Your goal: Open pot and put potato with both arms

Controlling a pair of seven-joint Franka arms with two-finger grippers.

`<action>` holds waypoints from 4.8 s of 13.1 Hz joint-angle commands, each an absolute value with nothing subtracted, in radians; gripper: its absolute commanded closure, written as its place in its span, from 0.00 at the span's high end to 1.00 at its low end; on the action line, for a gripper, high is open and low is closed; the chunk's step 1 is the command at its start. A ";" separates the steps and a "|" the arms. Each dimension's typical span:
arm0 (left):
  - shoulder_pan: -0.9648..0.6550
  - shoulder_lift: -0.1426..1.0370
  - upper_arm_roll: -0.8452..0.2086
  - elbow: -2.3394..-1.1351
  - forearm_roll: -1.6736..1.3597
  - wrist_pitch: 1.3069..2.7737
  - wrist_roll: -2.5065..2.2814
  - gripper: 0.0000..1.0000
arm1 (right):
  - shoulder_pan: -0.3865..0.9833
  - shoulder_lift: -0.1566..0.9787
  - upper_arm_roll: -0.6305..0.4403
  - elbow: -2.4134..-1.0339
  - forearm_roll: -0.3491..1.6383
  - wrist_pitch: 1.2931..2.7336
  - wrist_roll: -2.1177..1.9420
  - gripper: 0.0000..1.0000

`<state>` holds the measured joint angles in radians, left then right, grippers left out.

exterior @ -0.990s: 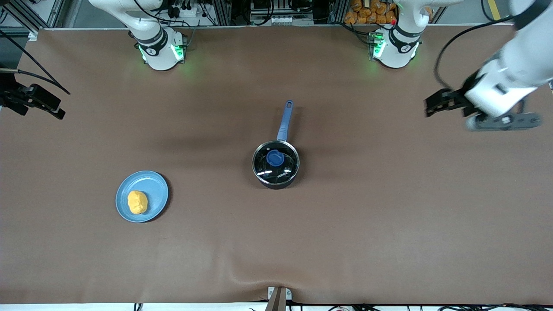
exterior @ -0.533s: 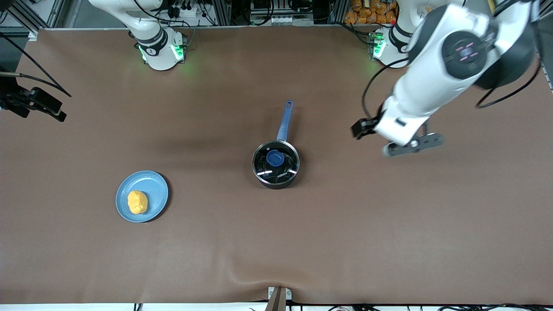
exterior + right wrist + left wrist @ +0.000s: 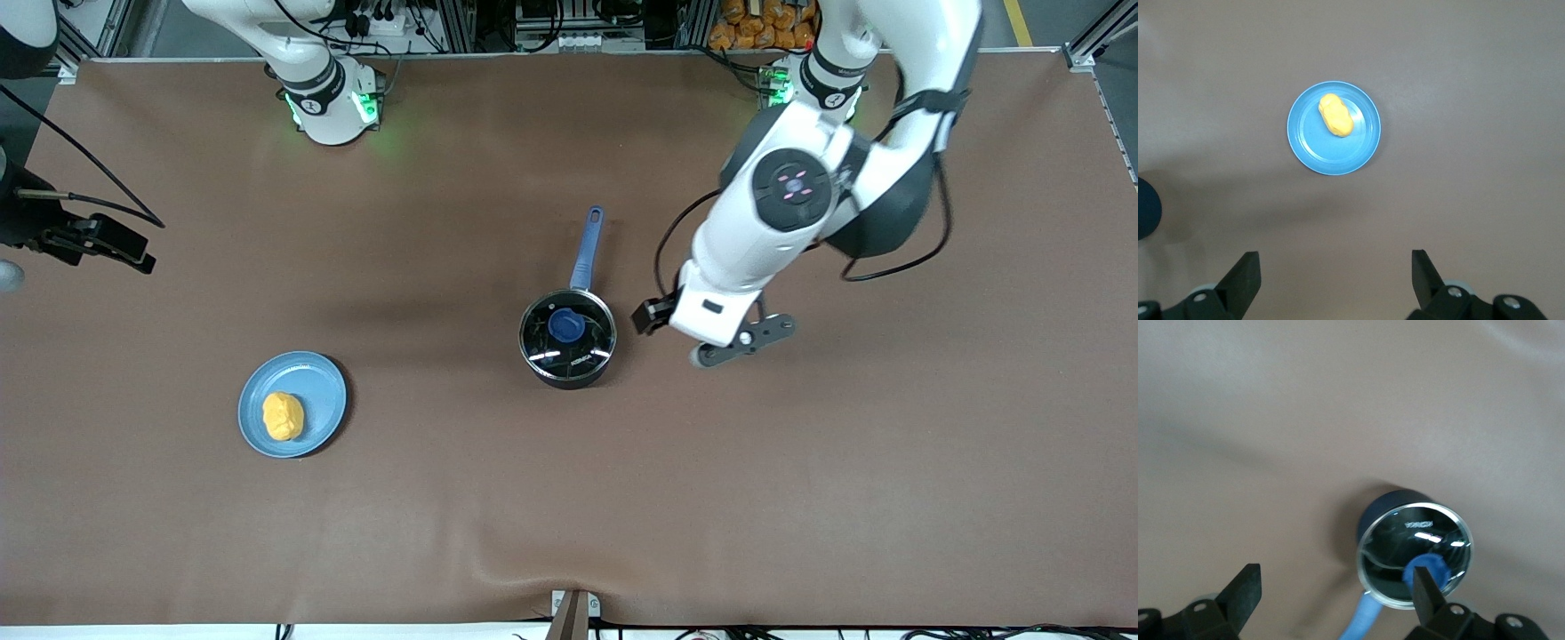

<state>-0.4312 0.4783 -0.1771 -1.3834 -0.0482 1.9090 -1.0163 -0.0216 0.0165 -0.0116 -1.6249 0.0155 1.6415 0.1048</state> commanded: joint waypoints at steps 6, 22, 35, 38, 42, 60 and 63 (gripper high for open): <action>-0.705 0.659 0.021 -1.285 -0.040 2.009 -1.348 1.00 | -0.025 0.038 -0.005 -1.867 0.026 1.965 0.027 1.00; -0.815 0.770 0.054 -1.282 -0.040 2.171 -1.634 1.00 | -0.021 0.416 -0.003 -1.910 0.028 2.428 -0.052 1.00; -0.827 0.779 0.049 -1.287 -0.043 2.171 -1.649 0.90 | -0.023 0.558 0.026 -1.953 0.029 2.686 -0.049 1.00; -0.827 0.781 0.048 -1.287 -0.043 2.171 -1.649 0.87 | -0.023 0.581 0.026 -1.953 0.028 2.720 -0.049 1.00; -0.825 0.788 0.048 -1.287 -0.044 2.171 -1.649 0.82 | -0.023 0.601 0.026 -1.951 0.028 2.753 -0.051 1.00; -0.766 0.570 0.081 -1.310 -0.035 1.997 -1.528 0.00 | -0.021 0.510 0.026 -1.968 0.028 2.709 -0.049 0.16; -0.671 0.482 0.077 -1.316 -0.035 1.936 -1.499 0.00 | -0.011 0.373 0.028 -1.967 0.028 2.552 -0.038 0.13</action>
